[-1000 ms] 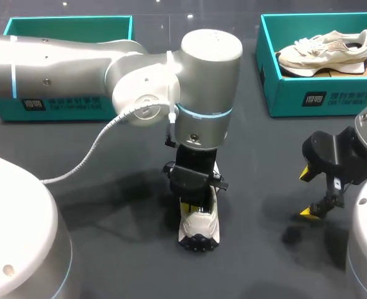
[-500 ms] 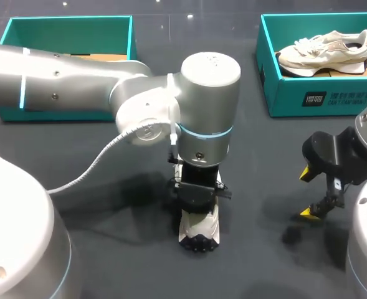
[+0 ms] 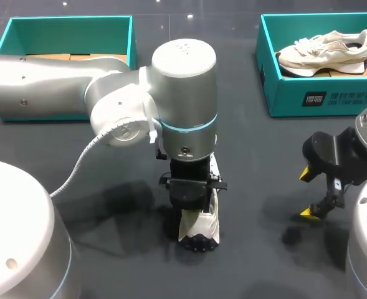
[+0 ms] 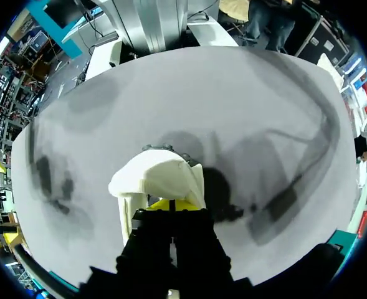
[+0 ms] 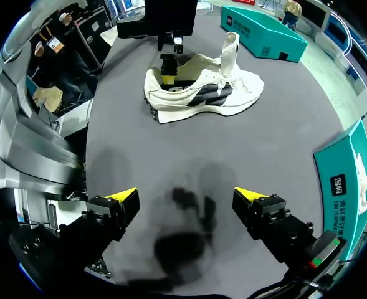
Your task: Take the shoe out of the shoebox, open the shoe tongue, remove and reinsert the insole, then place the shoe into the shoebox
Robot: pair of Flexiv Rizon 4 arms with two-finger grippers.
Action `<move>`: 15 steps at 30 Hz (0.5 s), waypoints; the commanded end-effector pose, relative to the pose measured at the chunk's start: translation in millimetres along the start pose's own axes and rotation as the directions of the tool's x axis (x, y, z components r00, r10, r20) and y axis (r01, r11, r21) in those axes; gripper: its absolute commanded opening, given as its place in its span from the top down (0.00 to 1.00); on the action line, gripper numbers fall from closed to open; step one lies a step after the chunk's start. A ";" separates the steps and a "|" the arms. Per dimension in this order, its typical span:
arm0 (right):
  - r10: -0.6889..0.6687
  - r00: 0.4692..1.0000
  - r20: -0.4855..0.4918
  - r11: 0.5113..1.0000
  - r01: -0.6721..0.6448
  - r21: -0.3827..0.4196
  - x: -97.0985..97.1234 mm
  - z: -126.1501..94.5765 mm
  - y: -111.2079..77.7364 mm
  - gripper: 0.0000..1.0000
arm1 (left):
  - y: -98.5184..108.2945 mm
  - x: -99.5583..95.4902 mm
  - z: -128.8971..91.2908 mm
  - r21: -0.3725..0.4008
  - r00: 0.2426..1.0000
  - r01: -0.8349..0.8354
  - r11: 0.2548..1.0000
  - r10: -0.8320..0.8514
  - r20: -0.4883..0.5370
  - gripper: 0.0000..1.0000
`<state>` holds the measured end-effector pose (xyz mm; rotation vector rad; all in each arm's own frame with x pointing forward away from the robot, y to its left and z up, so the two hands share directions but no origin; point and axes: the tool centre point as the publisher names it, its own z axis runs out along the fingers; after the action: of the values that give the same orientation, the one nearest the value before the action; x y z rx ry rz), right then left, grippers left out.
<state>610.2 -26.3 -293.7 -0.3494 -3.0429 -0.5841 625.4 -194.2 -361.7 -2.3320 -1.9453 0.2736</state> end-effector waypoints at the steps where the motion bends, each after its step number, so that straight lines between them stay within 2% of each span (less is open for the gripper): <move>1: 0.000 1.000 0.003 1.000 0.000 -0.001 1.9 -0.2 -0.9 0.00 | 6.8 0.4 -0.1 0.020 0.995 0.014 1.000 -0.012 -0.095 1.00; 6: 0.000 1.000 0.003 1.000 0.000 -0.001 1.9 -0.2 -0.9 0.00 | 16.9 2.9 28.3 0.048 0.986 0.055 0.997 -0.047 -0.158 1.00; 10: 0.000 1.000 0.003 1.000 0.000 -0.001 1.9 -0.2 -0.9 0.00 | 18.2 4.3 42.2 0.028 0.981 0.080 0.996 -0.073 -0.182 1.00; 12: 0.000 1.000 0.003 1.000 0.000 -0.001 1.9 -0.2 -0.9 0.00 | 19.0 4.7 47.1 0.027 0.982 0.085 0.996 -0.079 -0.173 1.00; 15: 0.000 1.000 0.003 1.000 0.000 -0.001 1.9 -0.2 -0.9 0.00 | 18.9 5.0 51.8 -0.016 0.984 0.107 0.994 -0.108 -0.139 1.00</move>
<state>610.3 -26.2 -294.0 -0.3490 -3.0429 -0.5850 639.9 -192.4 -401.4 -2.1773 -1.9765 0.1162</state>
